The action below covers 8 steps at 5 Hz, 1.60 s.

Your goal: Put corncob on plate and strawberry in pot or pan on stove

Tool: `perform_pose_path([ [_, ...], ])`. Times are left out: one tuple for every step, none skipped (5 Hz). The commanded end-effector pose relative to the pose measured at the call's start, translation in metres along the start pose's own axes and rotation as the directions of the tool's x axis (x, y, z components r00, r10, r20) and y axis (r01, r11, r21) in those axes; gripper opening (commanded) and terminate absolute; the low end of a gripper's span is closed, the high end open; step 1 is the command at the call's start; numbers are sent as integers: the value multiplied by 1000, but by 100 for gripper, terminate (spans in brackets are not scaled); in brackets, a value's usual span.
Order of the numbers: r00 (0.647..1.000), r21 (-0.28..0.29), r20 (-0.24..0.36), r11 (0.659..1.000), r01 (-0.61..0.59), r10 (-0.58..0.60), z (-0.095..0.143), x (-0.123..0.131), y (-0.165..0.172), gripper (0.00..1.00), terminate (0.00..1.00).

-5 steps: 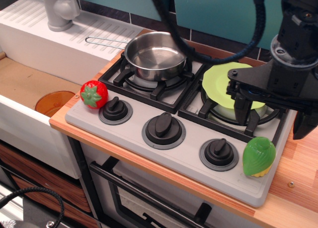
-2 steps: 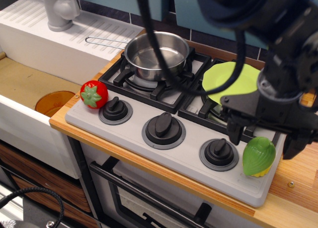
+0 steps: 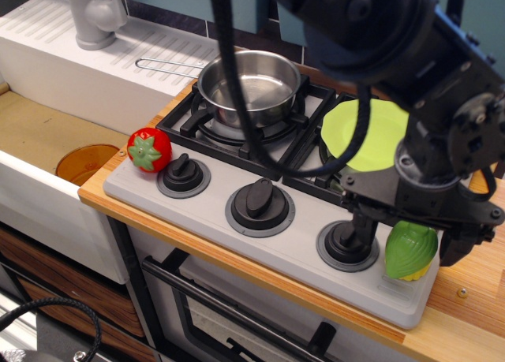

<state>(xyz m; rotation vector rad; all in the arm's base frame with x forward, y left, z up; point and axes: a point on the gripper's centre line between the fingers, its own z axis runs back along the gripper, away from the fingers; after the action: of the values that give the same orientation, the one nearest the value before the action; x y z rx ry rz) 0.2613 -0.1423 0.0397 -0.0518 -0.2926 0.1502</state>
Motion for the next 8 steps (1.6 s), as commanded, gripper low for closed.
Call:
perform_pose_path([
  [999,-14,29,1000,-20,20,-4,2,-9,0,0],
  [1000,-15,17,1000,-19,20,-1,3,-11,0,0],
  [1000,-1,-13,1000,-21,21,14,8,-14,0,0],
  [998,31,-63,999,-18,20,40,23,-17,0,0],
  [994,45,-106,999,-18,22,60,43,-17,0,0],
  [991,47,-131,999,-2,8,64,69,-9,0,0],
  [989,9,-140,999,43,-42,55,97,11,0,0],
  [989,-19,-138,998,55,-57,42,112,23,0,0],
])
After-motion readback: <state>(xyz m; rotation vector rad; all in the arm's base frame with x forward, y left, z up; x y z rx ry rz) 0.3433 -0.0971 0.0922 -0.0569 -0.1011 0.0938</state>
